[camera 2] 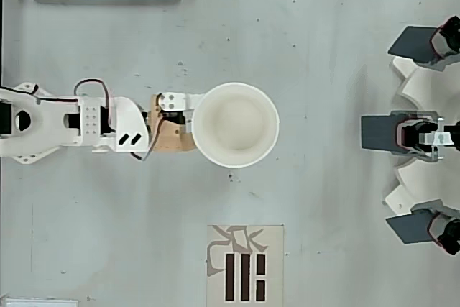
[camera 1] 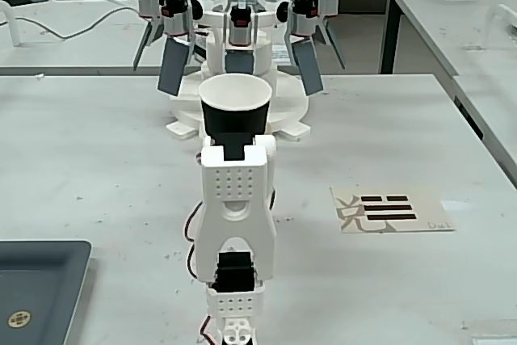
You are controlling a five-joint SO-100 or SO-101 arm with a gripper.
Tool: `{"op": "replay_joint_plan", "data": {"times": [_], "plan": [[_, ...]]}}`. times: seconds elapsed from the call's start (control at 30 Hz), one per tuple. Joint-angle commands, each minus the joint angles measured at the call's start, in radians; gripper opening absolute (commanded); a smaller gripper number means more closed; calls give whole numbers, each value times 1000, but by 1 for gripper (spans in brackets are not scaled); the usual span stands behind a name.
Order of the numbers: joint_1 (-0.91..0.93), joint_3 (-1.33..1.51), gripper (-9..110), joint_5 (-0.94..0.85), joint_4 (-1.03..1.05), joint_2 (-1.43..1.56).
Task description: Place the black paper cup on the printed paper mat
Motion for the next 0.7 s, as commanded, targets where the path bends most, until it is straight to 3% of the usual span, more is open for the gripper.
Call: {"op": "replay_joint_plan", "data": {"times": [0.0, 0.67], "plan": [[12, 48, 7, 9, -40, 103], [98, 302, 4, 8, -83, 318]]}}
